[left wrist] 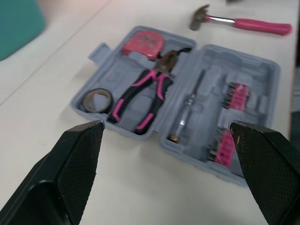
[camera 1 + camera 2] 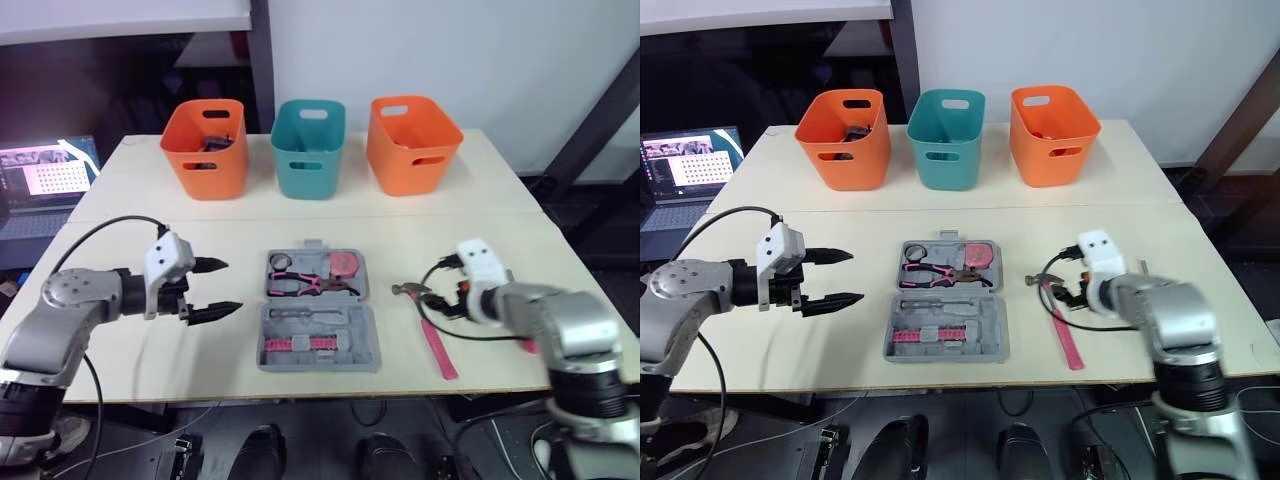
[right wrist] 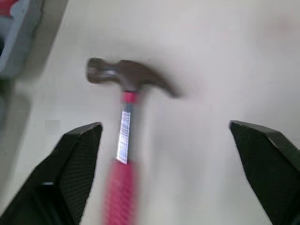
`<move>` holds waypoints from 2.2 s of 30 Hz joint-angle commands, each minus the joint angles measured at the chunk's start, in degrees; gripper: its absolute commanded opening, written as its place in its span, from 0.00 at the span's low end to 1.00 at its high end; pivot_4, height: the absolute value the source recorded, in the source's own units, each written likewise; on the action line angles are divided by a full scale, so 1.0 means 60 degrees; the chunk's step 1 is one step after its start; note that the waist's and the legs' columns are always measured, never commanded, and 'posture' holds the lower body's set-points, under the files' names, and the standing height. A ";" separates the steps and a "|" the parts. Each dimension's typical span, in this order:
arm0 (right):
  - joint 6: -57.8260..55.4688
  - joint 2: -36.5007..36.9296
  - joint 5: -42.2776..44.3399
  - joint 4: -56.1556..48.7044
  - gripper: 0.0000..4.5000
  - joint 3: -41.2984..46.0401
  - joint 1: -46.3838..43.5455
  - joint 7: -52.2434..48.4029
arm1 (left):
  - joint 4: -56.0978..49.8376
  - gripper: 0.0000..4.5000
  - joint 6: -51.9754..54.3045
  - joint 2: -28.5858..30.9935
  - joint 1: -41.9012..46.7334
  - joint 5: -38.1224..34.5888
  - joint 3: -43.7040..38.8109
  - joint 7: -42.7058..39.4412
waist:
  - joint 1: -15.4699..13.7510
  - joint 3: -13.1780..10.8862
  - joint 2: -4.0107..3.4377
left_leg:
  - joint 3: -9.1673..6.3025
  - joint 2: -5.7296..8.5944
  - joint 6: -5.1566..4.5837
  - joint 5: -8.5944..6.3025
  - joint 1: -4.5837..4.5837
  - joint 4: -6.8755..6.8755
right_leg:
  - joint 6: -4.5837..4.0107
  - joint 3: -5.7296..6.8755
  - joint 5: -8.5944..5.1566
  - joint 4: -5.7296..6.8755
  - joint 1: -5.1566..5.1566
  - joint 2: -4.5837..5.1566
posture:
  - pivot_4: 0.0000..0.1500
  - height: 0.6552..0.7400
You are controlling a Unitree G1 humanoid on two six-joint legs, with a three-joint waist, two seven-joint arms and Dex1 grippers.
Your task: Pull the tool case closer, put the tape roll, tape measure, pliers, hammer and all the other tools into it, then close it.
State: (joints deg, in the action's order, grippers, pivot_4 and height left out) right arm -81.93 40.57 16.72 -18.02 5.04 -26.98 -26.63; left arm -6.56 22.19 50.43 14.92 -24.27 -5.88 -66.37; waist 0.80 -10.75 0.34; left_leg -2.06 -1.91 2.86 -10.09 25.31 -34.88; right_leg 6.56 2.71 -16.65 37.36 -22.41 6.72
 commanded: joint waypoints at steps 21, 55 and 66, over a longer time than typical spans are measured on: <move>1.9638 0.1851 -0.6601 0.7134 0.98 -0.7624 -0.4766 -0.8058 | -0.1359 1.00 0.0042 -0.0339 -0.1775 -0.0148 -0.1163 0.1554 | 0.0051 -0.0011 0.0015 | 0.0081 -0.0011 0.0003 -0.0002 0.0002 0.0002 | 0.0039 -0.0072 0.0038 -0.0016 -0.0044 -0.0011 | 1.00 1.00; 2.3413 0.0039 -1.1356 1.2130 0.01 -0.8937 -0.6226 -0.4528 | -0.1427 1.00 -0.0078 -0.0328 -0.1938 0.0020 -0.1201 0.1846 | 0.0182 0.0012 0.0062 | 0.0091 -0.0010 0.0024 0.0007 -0.0172 0.0041 | -0.0016 -0.0099 0.0025 -0.0018 0.0109 -0.0012 | 1.00 1.00; 1.8850 0.2848 -0.5375 0.6035 0.01 -0.6467 -0.3165 -0.8872 | -0.1097 1.00 -0.0288 -0.0486 -0.1566 0.0121 -0.0767 0.1812 | -0.0011 -0.0005 0.0040 | 0.0125 -0.0010 0.0024 0.0011 -0.0161 0.0108 | 0.0024 -0.0131 0.0045 -0.0013 0.0056 -0.0009 | 1.00 1.00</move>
State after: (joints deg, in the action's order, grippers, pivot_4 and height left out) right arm 41.85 55.92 -22.30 25.11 -38.58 -46.86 -76.09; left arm -12.81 21.65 47.37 5.04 -23.69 -9.99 -55.20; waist 0.73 -10.78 0.58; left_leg -1.29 -1.97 3.00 -10.03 24.34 -34.25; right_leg 6.70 1.91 -16.38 37.28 -22.08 6.67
